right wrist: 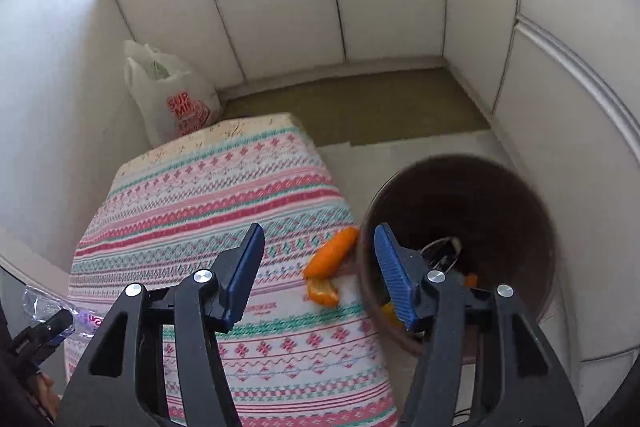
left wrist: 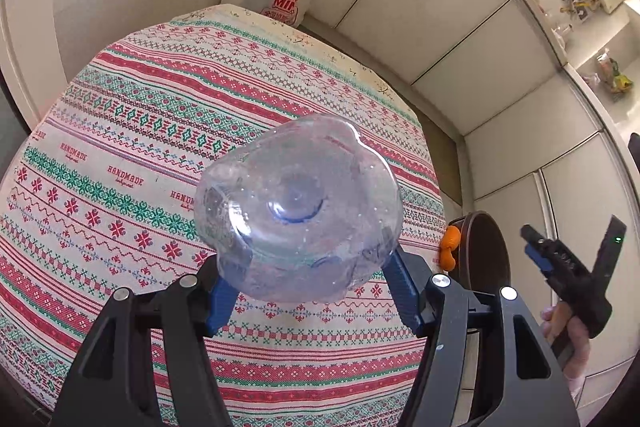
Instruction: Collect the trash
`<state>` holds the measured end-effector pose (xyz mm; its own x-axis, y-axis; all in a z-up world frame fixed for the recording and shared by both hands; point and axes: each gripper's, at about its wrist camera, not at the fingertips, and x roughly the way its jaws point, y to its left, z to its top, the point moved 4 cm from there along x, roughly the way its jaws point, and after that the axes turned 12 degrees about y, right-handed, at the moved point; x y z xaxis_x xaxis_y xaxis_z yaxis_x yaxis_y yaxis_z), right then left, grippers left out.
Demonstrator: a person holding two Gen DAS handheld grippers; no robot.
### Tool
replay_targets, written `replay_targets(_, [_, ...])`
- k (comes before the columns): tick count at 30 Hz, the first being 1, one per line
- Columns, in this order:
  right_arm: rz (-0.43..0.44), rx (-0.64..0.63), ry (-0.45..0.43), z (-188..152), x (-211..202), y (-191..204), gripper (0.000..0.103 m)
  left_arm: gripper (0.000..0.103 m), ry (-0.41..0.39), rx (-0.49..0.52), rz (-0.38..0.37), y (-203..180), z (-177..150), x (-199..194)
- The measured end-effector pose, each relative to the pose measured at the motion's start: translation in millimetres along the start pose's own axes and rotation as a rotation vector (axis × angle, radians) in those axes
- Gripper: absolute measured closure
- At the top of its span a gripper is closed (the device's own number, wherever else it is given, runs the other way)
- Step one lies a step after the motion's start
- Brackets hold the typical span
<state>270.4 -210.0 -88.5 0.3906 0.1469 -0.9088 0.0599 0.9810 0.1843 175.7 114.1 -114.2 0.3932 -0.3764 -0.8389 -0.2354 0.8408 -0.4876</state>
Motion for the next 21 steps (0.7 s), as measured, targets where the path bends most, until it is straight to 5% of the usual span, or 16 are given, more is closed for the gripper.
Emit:
replay_targets(5, [0.049,0.077,0.117,-1.9,48.2,21.5,0.047,0.040,-0.003,-0.011,0.004,6.1,2.8,-2.2])
replay_targets(12, [0.177,0.322,0.233,-8.4,84.9,-23.2,0.056,0.040,0.022,-0.050,0.003,19.0,4.5,0.9])
replay_targets(21, [0.120,0.346,0.248,-8.6,104.6,-30.3,0.060,0.040,0.037,-0.044,-0.022,10.9,7.5,6.2])
